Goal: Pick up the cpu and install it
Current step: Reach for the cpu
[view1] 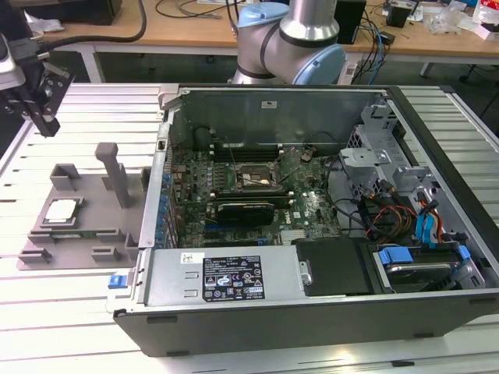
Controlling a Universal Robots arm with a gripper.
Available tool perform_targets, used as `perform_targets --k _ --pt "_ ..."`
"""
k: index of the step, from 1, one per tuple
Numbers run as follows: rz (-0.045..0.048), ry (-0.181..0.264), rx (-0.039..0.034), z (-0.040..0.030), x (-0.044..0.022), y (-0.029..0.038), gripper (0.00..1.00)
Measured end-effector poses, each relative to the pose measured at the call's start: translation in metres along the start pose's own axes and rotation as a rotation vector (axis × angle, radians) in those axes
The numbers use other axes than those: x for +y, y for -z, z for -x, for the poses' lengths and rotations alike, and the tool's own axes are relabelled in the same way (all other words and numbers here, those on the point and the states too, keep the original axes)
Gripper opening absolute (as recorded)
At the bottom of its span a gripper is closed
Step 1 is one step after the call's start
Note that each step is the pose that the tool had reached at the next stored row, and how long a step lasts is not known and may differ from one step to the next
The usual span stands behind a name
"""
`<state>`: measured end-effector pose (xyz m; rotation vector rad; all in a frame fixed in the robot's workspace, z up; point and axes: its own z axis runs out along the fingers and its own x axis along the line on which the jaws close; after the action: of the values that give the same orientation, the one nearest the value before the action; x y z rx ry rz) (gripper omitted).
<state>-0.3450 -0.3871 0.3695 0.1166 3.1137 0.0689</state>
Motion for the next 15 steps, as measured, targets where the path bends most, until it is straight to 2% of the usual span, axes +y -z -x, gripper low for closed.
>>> perform_targets --k 7,15 --pt "0.0000 0.000 -0.0001 -0.0107 -0.0013 -0.0121 0.11" --pt "0.0000 0.000 0.0000 -0.0168 -0.0018 -0.0261 0.11"
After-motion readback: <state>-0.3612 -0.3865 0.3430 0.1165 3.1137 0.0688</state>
